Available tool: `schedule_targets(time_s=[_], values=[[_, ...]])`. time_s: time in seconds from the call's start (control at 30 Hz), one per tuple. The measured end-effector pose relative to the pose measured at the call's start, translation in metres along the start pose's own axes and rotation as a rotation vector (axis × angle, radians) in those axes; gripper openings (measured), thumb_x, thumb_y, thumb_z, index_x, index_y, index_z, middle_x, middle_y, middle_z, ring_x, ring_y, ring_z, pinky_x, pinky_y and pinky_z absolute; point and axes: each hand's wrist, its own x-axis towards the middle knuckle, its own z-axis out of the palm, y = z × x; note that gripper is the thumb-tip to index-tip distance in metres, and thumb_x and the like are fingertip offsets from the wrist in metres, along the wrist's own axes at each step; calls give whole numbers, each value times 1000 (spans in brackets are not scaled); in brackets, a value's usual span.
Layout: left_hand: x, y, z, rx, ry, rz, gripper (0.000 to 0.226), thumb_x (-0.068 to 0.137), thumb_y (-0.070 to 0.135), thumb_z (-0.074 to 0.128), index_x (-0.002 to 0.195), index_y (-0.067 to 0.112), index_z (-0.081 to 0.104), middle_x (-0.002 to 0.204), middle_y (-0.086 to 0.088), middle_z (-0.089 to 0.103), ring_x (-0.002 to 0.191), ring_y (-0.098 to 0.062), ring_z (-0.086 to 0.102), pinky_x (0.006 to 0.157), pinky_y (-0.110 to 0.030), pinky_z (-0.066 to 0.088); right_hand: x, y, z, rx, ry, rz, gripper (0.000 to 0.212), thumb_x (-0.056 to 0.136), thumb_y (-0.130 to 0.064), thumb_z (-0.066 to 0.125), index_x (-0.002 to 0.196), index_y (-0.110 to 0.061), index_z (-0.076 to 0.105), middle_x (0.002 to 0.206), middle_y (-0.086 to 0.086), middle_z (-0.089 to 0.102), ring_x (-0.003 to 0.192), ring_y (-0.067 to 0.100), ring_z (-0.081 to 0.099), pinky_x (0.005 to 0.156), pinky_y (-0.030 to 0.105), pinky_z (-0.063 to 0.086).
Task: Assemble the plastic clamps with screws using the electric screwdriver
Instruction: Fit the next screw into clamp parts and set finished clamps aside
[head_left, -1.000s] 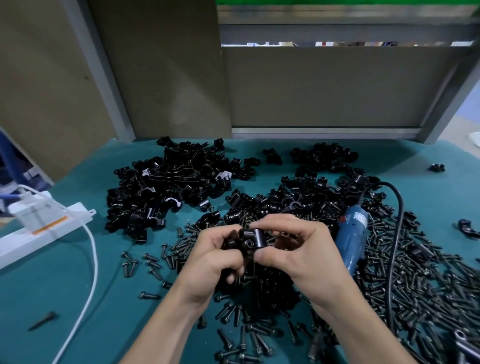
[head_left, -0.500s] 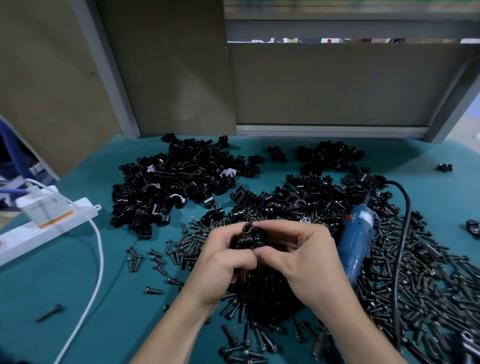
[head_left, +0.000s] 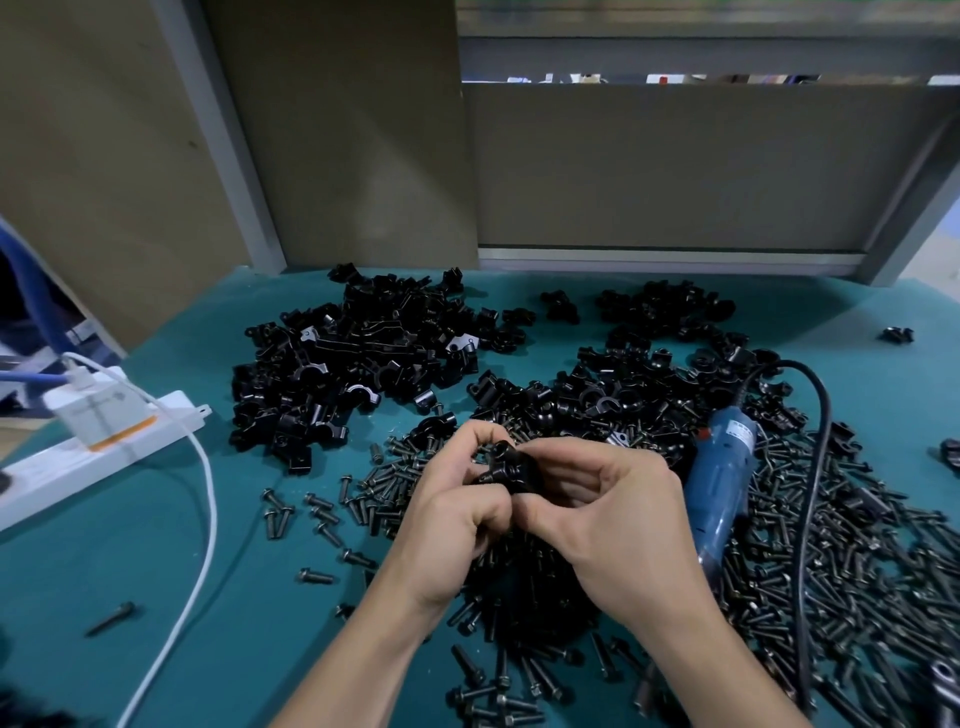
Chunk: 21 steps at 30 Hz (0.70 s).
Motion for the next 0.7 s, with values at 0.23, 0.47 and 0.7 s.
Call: schedule_targets(time_s=[0.23,0.47,0.7], values=[[2,5,6,-45,-82,33,40,79,41,75,118,40,74,102,16,73,81,-3,64,63,-22,50,0,-3,-2,-133,164,-13,48,71,-18,93,82,-59,70,88,-39,70,89,-14,68,80,2,50],[2,8,4,-227,-27,21,28,87,30,74,115,30,79,110,-6,79,91,-15,75,75,-23,59,-4,-7,2,-308,113,-52,38,77,-32,90,87,-37,54,93,-32,69,84,-7,67,70,9,53],[10,10,-6,-376,260,-106,24,76,28,74,97,28,86,87,4,74,62,-7,60,59,-17,54,11,-9,-26,-788,-160,112,14,89,-26,77,93,-39,75,88,-19,73,71,8,67,68,23,59]])
